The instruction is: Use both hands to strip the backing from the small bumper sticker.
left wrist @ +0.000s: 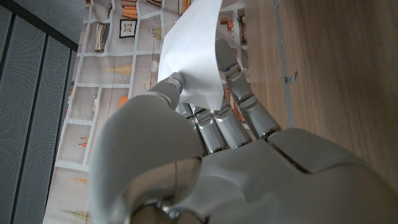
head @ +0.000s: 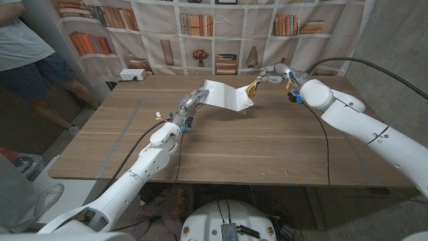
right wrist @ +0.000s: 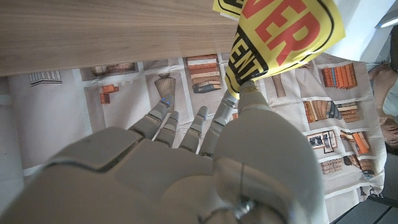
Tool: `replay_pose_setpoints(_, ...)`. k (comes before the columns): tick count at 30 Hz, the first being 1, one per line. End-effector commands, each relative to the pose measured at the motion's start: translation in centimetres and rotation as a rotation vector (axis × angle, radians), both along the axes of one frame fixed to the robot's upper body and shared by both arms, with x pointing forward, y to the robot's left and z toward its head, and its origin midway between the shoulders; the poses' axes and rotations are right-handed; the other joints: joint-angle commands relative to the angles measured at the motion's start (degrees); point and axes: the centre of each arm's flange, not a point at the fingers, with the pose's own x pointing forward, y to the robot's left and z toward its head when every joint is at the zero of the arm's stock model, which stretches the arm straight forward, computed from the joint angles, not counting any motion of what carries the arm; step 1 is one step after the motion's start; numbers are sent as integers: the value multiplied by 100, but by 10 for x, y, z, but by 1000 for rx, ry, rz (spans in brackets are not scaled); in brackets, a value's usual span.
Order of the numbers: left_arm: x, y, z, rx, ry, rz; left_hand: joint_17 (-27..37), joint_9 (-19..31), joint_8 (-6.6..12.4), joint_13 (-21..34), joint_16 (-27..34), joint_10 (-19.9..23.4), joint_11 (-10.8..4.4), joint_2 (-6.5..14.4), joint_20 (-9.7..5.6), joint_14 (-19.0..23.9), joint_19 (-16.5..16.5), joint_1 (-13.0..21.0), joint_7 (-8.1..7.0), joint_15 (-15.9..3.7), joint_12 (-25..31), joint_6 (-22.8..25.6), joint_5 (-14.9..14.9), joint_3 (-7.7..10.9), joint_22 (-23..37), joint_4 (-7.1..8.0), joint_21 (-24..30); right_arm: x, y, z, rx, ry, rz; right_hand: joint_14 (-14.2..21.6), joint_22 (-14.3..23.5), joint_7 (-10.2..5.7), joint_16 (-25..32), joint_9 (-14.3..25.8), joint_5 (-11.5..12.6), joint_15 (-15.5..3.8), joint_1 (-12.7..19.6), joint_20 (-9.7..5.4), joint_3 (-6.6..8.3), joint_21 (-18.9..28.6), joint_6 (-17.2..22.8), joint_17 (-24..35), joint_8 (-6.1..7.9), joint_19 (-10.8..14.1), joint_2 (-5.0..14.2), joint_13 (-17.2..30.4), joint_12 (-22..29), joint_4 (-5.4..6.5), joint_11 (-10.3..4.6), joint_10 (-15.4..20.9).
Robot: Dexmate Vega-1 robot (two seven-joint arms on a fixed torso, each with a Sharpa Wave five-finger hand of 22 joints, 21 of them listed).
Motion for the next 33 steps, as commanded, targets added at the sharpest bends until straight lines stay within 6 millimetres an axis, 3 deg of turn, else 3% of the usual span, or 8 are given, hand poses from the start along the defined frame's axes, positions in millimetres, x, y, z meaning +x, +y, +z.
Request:
replay_pose_setpoints(1, -12, 20, -5, -27, -9, 30, 15, 16, 24, 34, 27, 48, -35, 12, -497, 64, 10, 18, -1, -41, 32, 50, 15, 30, 18, -6, 26, -8, -8, 1, 31, -11, -52, 67, 19, 5, 15, 19, 20, -967, 16, -591, -2, 14, 49, 12, -18, 16, 52, 18, -1, -5, -4, 30)
replay_pose_setpoints(23, -26, 59, -2, -28, -41, 65, 14, 11, 13, 55, 23, 44, -36, 17, -497, 67, 10, -2, -25, -38, 24, 30, 7, 42, 21, -13, 35, -18, -9, 7, 52, -26, -115, 106, 4, -2, 27, 29, 20, -964, 27, -527, -9, 7, 59, 13, -41, 7, 54, 18, -9, -7, -28, 21)
replay_pose_setpoints(33, -34, 68, -6, -48, -47, 77, 13, 10, 11, 58, 19, 45, -37, 15, -497, 63, 2, -11, -31, -39, 19, 27, 4, 46, 20, -16, 33, -23, -11, 8, 58, -28, -137, 138, -2, 17, 36, 39, 21, -964, 34, -507, -11, 10, 69, 15, -43, 21, 55, 18, -14, -9, -32, 13)
